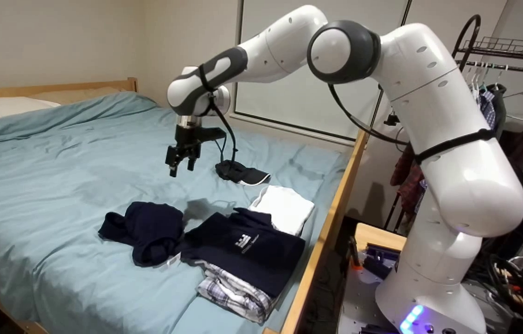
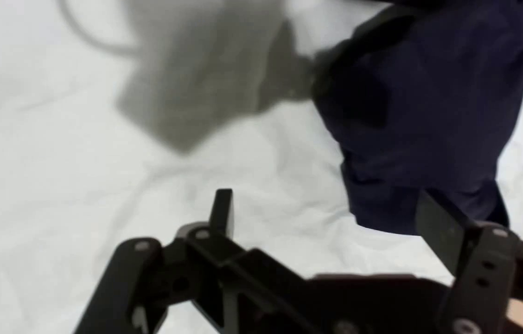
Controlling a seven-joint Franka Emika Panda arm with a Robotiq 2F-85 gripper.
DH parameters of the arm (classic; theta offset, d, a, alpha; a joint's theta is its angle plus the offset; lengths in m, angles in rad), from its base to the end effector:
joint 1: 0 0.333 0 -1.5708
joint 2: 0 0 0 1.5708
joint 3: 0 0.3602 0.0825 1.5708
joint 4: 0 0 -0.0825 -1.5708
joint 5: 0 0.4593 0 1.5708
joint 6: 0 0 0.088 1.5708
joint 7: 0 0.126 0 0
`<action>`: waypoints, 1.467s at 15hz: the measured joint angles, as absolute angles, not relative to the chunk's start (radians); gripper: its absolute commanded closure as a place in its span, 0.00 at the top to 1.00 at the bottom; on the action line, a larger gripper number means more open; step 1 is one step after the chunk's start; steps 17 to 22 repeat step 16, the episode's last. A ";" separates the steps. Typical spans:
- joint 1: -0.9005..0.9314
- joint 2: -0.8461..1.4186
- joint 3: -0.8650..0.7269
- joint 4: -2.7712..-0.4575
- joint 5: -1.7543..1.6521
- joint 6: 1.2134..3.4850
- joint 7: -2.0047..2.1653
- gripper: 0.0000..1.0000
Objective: Move the blue t-shirt to the left side of the bed
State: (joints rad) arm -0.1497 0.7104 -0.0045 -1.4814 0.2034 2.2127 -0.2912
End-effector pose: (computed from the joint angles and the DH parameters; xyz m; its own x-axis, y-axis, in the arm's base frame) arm 0.8021 -0.1142 0.2288 0.9983 0.0134 0.0571 0.0219 -0.9882 -0.1514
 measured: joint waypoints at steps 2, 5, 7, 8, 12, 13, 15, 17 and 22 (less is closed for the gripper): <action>-0.159 0.648 -0.047 -1.581 0.165 2.258 -0.290 1.00; -0.166 0.548 -0.114 -1.735 0.089 2.304 -0.268 1.00; -0.169 0.473 -0.155 -1.839 0.039 2.338 -0.261 1.00; -0.172 0.432 -0.175 -1.893 0.014 2.358 -0.261 1.00; -0.222 0.250 -0.201 -2.113 -0.030 2.437 -0.351 1.00; -0.249 0.204 -0.191 -2.169 -0.013 2.445 -0.413 1.00; -0.296 0.127 -0.166 -2.255 0.011 2.452 -0.497 1.00; -0.302 0.105 -0.161 -2.276 0.012 2.453 -0.508 1.00; -0.302 0.105 -0.161 -2.276 0.012 2.453 -0.508 1.00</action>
